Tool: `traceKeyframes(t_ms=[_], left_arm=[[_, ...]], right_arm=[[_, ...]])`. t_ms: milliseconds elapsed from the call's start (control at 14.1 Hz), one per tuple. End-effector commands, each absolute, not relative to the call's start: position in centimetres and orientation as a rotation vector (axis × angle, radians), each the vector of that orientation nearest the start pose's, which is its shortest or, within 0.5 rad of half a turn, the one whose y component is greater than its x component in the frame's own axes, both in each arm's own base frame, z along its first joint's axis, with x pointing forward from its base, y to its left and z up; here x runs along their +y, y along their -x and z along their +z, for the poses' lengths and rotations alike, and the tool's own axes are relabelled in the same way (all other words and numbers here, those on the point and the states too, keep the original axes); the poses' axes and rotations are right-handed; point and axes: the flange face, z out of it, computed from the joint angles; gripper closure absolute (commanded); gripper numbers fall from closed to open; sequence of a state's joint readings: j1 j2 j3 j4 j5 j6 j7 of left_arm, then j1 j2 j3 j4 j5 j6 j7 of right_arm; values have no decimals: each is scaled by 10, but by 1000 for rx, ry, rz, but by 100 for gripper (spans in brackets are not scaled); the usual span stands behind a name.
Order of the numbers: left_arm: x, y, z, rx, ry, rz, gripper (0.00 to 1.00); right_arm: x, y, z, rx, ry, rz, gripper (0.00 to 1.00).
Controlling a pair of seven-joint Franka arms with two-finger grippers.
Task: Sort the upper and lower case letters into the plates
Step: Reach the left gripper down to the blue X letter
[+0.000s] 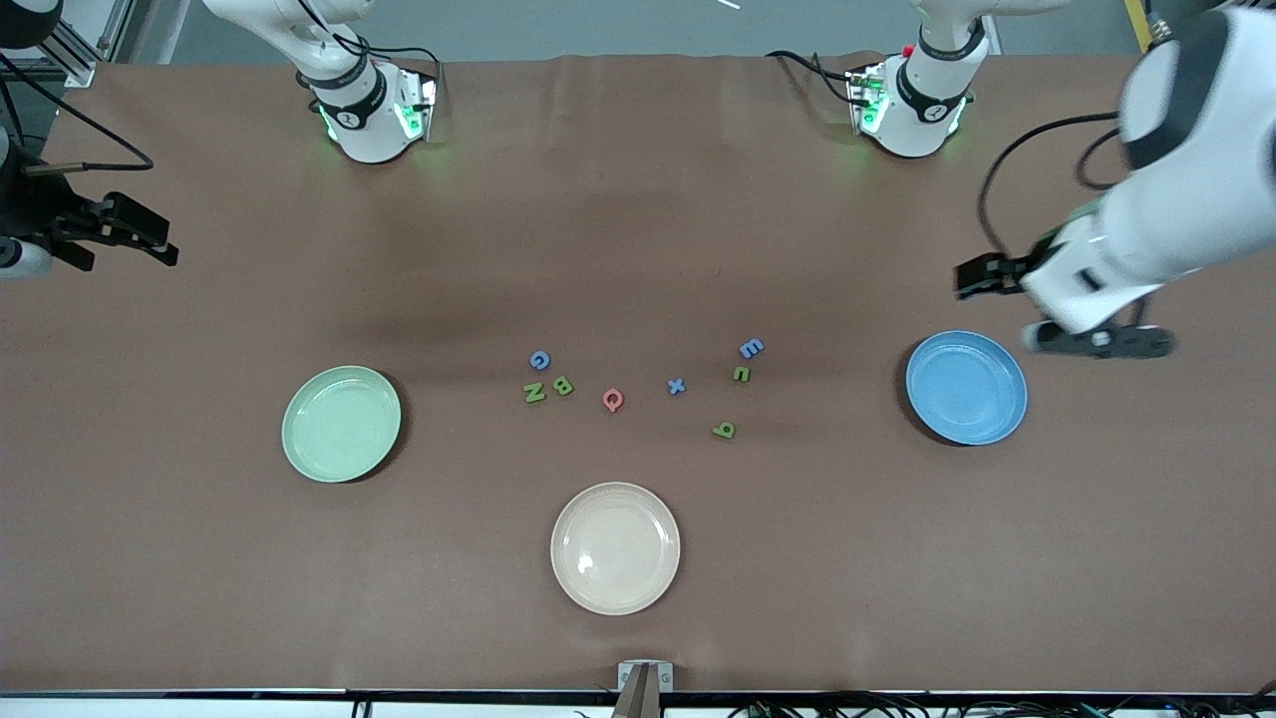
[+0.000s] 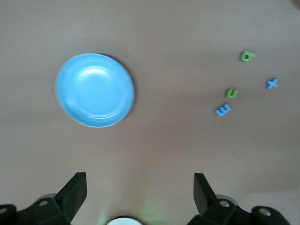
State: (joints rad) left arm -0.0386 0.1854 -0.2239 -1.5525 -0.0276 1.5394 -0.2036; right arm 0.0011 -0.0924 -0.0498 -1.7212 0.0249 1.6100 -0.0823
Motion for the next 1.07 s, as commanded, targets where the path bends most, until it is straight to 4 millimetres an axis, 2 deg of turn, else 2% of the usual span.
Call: traceKeyframes(t_ms=[0, 285, 427, 498, 569, 783, 996], left_arm=[[-205, -582, 498, -14, 3172, 329, 0], [-297, -573, 444, -163, 3159, 330, 0], [-334, -567, 414, -246, 3154, 331, 0], [-346, -565, 404, -273, 3158, 323, 0], [-364, -562, 389, -256, 3176, 307, 0], [-397, -548, 342, -182, 3205, 254, 0], [-411, -538, 314, -161, 3244, 195, 0]], right_arm=[[-27, -524, 607, -42, 3111, 31, 0], [-29, -524, 607, -32, 3112, 28, 0], [-28, -524, 607, -37, 3112, 28, 0], [-28, -524, 609, -37, 3113, 24, 0], [-28, -524, 609, -37, 3113, 23, 0], [-28, -524, 610, -27, 3106, 25, 0], [-29, -523, 609, 1, 3103, 37, 0]])
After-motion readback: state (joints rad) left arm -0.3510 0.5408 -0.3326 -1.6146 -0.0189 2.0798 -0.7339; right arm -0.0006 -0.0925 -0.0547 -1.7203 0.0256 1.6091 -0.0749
